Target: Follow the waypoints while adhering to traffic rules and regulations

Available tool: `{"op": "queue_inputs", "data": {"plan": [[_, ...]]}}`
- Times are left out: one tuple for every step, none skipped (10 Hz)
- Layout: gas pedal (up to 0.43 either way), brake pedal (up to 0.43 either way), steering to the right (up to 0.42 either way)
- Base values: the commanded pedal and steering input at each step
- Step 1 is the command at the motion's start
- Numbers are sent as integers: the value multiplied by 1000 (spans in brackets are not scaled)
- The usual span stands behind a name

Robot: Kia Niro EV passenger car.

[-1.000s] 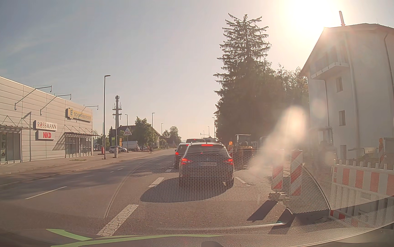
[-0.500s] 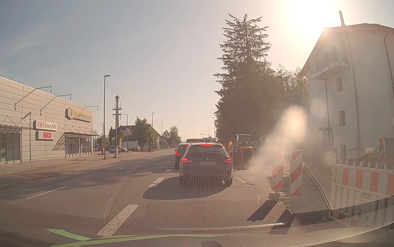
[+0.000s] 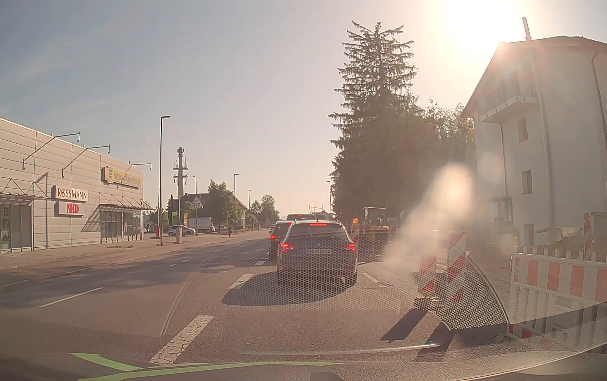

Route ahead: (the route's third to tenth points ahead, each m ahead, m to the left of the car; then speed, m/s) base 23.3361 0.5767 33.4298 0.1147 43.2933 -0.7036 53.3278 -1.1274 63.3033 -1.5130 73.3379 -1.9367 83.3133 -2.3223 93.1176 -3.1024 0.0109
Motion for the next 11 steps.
{"op": "queue_inputs", "data": {"plan": [[0, 311, 1], [0, 305, 1], [0, 311, 1], [0, 311, 1], [0, 311, 1], [0, 311, 1], [0, 311, 1], [0, 311, 1], [0, 311, 1], [0, 311, 1], [0, 311, 1]]}}
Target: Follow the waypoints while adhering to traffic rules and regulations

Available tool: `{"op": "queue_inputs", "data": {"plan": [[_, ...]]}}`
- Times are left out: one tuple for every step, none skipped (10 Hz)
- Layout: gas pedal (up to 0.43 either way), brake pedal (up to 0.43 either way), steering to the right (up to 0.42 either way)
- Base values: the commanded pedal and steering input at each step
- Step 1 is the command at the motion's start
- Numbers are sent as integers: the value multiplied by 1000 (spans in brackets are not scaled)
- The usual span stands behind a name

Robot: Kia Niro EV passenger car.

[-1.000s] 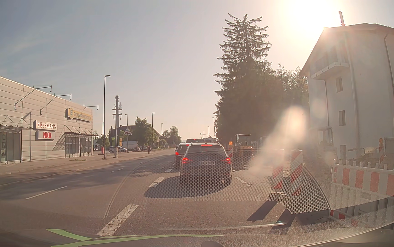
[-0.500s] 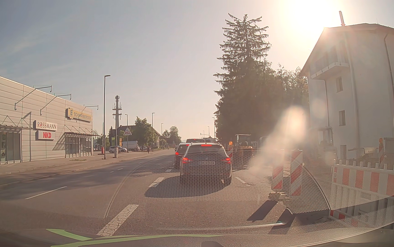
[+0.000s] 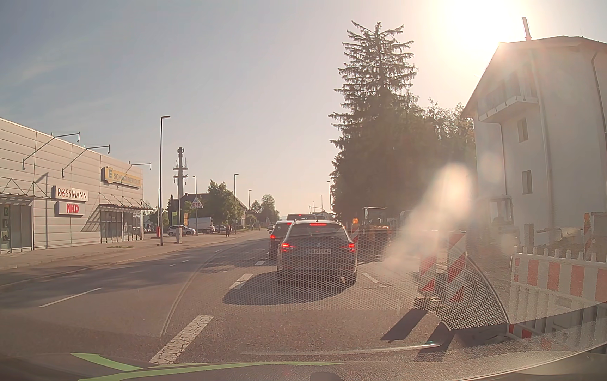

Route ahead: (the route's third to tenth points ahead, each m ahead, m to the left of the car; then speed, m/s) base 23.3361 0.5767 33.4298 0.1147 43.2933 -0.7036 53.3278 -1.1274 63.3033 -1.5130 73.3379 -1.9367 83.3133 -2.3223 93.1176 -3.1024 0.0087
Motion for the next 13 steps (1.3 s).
{"op": "queue_inputs", "data": {"plan": [[0, 311, 1], [0, 311, 1], [0, 311, 1], [0, 311, 1], [0, 311, 1], [0, 311, 1], [0, 317, 1], [0, 317, 1], [0, 311, 1], [0, 317, 1], [0, 317, 1], [0, 311, 1], [0, 317, 1]]}}
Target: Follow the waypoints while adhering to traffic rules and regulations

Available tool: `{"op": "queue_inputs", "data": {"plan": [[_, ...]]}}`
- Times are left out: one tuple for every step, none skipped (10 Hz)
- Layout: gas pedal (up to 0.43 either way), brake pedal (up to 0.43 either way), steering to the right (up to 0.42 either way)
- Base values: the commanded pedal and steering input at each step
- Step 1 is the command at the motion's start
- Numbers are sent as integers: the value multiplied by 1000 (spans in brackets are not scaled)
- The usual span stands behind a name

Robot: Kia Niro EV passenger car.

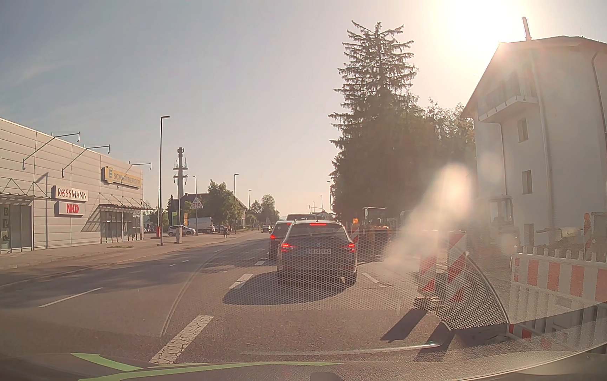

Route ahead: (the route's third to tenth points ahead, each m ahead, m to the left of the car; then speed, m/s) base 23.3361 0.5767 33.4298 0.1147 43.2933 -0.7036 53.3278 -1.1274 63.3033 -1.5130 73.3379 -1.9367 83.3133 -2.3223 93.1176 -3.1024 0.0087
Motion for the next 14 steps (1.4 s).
{"op": "queue_inputs", "data": {"plan": [[0, 317, 1], [0, 311, 1], [0, 287, 1], [0, 238, 1], [0, 183, 1], [0, 128, 1], [0, 73, 1], [0, 43, 1], [0, 24, 1], [0, 18, 1], [0, 18, 1], [0, 18, 1], [0, 18, 1], [0, 12, 1]]}}
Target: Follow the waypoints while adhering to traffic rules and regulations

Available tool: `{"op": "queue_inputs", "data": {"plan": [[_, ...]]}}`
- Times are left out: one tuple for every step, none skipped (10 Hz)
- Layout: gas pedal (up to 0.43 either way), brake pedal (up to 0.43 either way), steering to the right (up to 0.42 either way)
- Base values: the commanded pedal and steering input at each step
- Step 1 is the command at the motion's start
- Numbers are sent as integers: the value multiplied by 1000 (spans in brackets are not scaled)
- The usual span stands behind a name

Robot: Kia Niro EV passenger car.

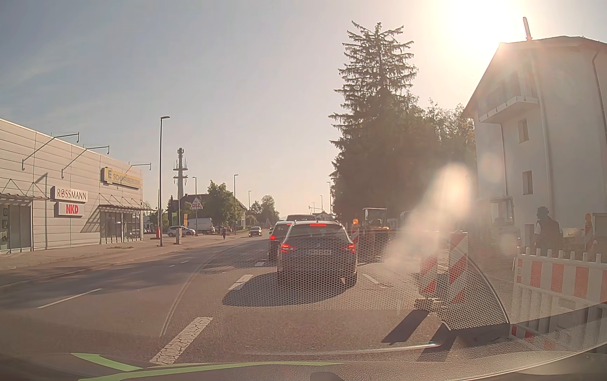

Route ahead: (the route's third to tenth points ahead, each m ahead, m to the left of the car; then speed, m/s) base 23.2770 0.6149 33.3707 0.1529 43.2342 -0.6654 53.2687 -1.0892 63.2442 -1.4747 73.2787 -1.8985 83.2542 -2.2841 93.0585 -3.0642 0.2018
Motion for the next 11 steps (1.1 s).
{"op": "queue_inputs", "data": {"plan": [[0, 12, 1], [0, 12, 1], [0, 12, 1], [0, 12, 1], [0, 12, 1], [0, 18, 1], [0, 24, 1], [0, 30, 1], [0, 37, 1], [0, 37, 1], [0, 43, 1]]}}
